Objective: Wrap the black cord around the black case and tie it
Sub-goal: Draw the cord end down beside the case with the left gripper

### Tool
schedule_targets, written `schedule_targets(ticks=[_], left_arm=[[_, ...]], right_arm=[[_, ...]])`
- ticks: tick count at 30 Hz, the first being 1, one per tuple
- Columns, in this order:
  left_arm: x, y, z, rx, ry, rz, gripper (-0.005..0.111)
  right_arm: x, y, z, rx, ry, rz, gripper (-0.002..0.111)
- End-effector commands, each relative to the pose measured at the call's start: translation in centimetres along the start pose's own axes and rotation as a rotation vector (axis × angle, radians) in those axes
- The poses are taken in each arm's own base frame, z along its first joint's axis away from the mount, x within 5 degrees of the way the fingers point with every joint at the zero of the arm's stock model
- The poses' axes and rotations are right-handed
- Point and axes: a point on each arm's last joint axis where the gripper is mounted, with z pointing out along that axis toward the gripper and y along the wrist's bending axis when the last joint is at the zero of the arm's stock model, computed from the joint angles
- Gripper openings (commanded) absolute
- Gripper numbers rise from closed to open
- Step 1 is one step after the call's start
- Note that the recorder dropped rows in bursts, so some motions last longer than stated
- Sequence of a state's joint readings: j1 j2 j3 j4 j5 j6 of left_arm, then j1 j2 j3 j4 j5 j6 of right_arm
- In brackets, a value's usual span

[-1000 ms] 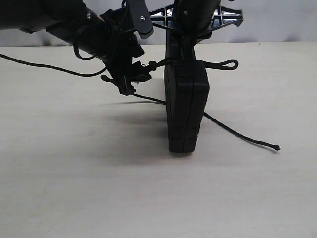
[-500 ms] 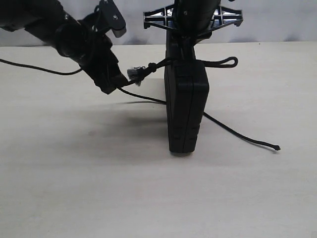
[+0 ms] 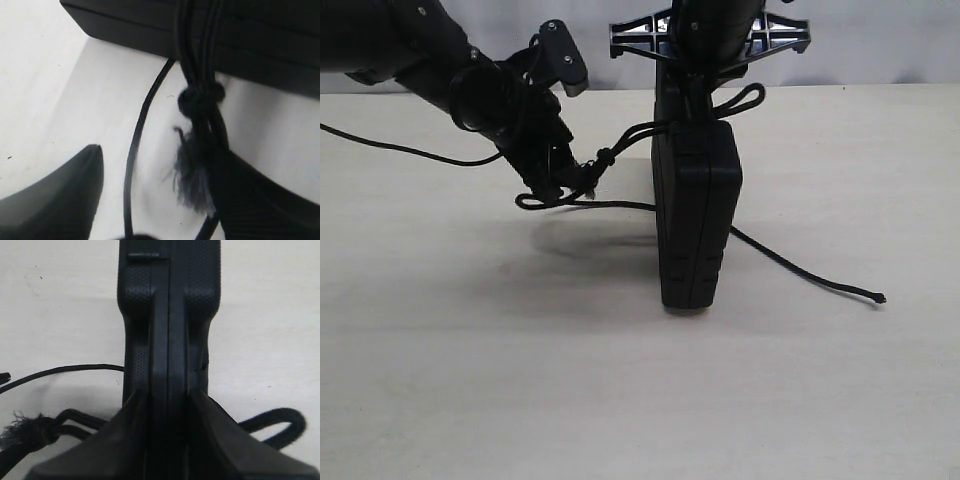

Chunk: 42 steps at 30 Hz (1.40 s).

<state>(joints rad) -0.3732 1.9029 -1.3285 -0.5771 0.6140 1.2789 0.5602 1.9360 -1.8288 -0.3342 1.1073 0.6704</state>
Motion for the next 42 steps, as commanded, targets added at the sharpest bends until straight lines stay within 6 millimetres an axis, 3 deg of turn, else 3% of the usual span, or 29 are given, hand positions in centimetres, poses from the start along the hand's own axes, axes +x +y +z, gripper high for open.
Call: schedule_targets(ticks=[1, 4, 8, 11, 13, 17, 21, 26, 29, 34, 42], left_arm=[[-0.8, 0.0, -1.8, -0.034, -0.016, 0.046, 0.058], [-1.3, -0.3, -3.4, -0.027, -0.028, 0.065, 0.058], [0.3, -1.4, -3.1, 0.135, 0.107, 0.098, 0.058], [0.5, -1.7, -3.5, 0.205, 0.074, 0.018, 0.058], [0.0, -2.2, -2.7, 0.273, 0.013, -0.006, 0.058], [1.1, -2.7, -0.2, 0.375, 0.026, 0.009, 0.058], [1.7, -1.8, 1.5, 0.290, 0.029, -0.008, 0.058], [1.3, -1.2, 1.7, 0.227, -0.015, -0.010, 0.058], [0.8, -1.6, 1.6, 0.271, -0.070, -0.026, 0.047], [-0.4, -1.5, 1.4, 0.275, -0.192, -0.094, 0.000], [-1.1, -1.0, 0.7, 0.197, -0.244, -0.028, 0.000]], right_arm=[[-0.4, -0.2, -0.6, -0.006, -0.031, -0.001, 0.004], [-0.4, -0.2, -0.6, -0.006, -0.031, -0.001, 0.004], [-0.4, -0.2, -0.6, -0.006, -0.031, -0.001, 0.004], [-0.4, -0.2, -0.6, -0.006, -0.031, -0.001, 0.004], [-0.4, -0.2, -0.6, -0.006, -0.031, -0.001, 0.004], [-0.4, -0.2, -0.6, -0.006, -0.031, -0.001, 0.004], [-0.4, -0.2, -0.6, -0.006, -0.031, -0.001, 0.004], [-0.4, -0.2, -0.6, -0.006, -0.031, -0.001, 0.004], [-0.4, -0.2, -0.6, -0.006, -0.031, -0.001, 0.004], [-0.4, -0.2, -0.6, -0.006, -0.031, -0.001, 0.004], [-0.4, -0.2, -0.6, -0.006, -0.031, -0.001, 0.004]])
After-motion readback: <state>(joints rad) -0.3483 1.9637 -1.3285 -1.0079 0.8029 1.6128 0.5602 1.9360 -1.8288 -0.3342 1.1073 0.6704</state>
